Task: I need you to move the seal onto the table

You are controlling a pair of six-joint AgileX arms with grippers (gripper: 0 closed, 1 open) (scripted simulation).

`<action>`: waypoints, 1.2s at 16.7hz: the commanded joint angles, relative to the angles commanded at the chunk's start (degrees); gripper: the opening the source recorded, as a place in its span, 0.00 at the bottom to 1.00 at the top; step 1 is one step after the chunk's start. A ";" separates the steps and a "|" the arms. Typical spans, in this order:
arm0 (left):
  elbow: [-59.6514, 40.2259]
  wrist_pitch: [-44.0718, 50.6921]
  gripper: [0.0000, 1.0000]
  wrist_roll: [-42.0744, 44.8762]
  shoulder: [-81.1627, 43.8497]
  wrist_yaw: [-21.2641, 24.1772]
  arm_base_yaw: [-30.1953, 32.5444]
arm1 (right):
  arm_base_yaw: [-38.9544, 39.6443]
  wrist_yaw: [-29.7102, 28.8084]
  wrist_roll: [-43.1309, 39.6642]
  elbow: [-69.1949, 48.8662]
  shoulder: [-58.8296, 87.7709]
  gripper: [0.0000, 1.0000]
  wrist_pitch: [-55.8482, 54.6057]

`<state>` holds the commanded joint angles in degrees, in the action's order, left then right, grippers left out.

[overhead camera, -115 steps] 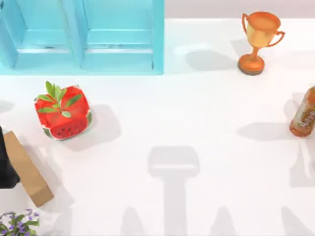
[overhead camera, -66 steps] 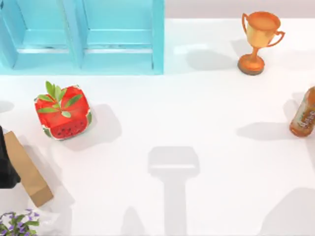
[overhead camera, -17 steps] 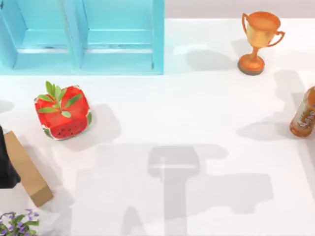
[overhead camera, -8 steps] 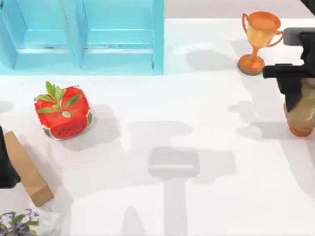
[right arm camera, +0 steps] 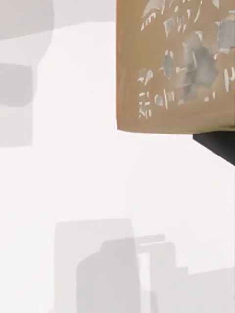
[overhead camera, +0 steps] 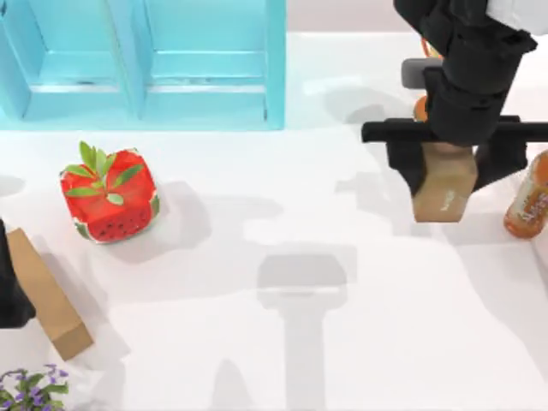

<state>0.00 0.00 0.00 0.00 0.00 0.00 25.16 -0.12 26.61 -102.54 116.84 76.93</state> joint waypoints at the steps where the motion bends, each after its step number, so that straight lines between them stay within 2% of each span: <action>1: 0.00 0.00 1.00 0.00 0.00 0.00 0.00 | 1.26 0.04 1.23 -1.00 1.36 0.00 -0.28; 11: 0.00 0.00 1.00 0.00 0.00 0.00 0.00 | 13.96 -0.12 13.83 -10.83 13.99 0.00 -4.11; 20: 0.00 0.00 1.00 0.00 0.00 0.00 0.00 | 14.33 -0.14 14.42 -8.65 14.65 0.00 -6.91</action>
<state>0.00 0.00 0.00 0.00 0.00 0.00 39.49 -0.26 41.03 -111.19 131.49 70.02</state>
